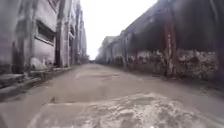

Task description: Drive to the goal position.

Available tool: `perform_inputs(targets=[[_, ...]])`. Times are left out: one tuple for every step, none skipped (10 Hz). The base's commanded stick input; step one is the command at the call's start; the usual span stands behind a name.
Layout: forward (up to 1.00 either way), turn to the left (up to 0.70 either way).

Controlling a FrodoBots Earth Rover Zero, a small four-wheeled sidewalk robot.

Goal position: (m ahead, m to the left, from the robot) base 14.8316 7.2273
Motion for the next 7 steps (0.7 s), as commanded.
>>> perform_inputs(targets=[[0.5,0.0],[0.5,0.0],[0.5,0.0],[0.5,0.0],[0.5,0.0],[0.5,0.0],[0.5,0.0]])
